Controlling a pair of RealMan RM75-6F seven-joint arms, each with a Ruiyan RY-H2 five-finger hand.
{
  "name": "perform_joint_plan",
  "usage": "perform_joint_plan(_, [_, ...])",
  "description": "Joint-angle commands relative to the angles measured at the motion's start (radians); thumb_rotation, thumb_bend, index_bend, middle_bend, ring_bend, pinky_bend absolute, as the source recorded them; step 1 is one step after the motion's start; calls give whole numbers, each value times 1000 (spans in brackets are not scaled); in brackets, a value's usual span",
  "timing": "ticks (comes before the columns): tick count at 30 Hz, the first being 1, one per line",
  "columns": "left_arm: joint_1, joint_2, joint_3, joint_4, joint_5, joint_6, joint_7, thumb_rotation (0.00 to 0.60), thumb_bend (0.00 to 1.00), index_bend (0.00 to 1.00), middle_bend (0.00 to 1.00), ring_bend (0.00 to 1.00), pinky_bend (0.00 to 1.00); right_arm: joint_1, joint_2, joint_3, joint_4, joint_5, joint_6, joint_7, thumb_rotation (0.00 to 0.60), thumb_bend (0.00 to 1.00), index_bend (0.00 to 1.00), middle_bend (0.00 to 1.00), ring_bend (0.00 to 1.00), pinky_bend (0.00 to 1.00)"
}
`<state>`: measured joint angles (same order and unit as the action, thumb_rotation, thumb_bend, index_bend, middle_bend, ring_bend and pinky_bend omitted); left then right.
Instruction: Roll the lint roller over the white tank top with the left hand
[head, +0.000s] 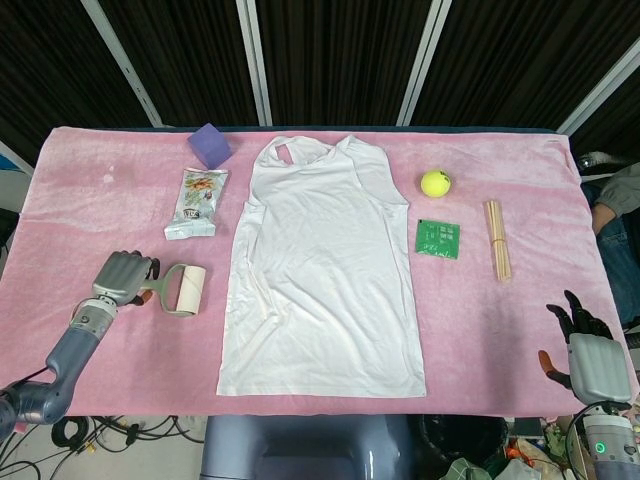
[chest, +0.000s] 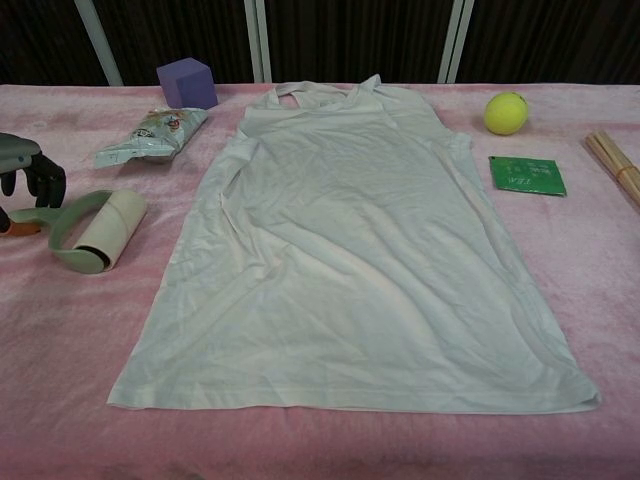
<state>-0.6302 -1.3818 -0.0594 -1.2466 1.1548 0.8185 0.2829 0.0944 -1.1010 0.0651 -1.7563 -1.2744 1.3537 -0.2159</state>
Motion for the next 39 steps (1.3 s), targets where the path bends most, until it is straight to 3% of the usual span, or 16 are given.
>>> perform_joint_plan(1, [-1, 0, 1, 1, 0, -2, 1, 600, 300, 484, 490, 326, 416, 0, 0, 0, -1, 1, -1, 0, 600, 272, 205, 25, 158, 197])
perform_joint_plan(6, [-4, -2, 2, 1, 5, -4, 1, 600, 350, 518, 514, 341, 429, 1, 0, 0, -1, 4, -2, -3, 600, 272, 205, 25, 158, 197])
perform_joint_plan(14, [-4, -4, 6, 11, 39, 16, -11, 600, 518, 608, 595, 433, 548, 1, 1, 0, -2, 8, -4, -5, 600, 273, 205, 25, 158, 197])
perform_joint_plan(28, [-22, 74, -6, -75, 8, 9, 61, 600, 571, 686, 676, 512, 678, 1, 4, -1, -8, 11, -7, -4, 600, 273, 205, 27, 159, 197])
perform_joint_plan(39, [-45, 130, -76, -200, -75, 4, 23, 600, 570, 703, 689, 521, 696, 0, 5, -1, -10, 12, -6, -2, 600, 273, 205, 27, 159, 197])
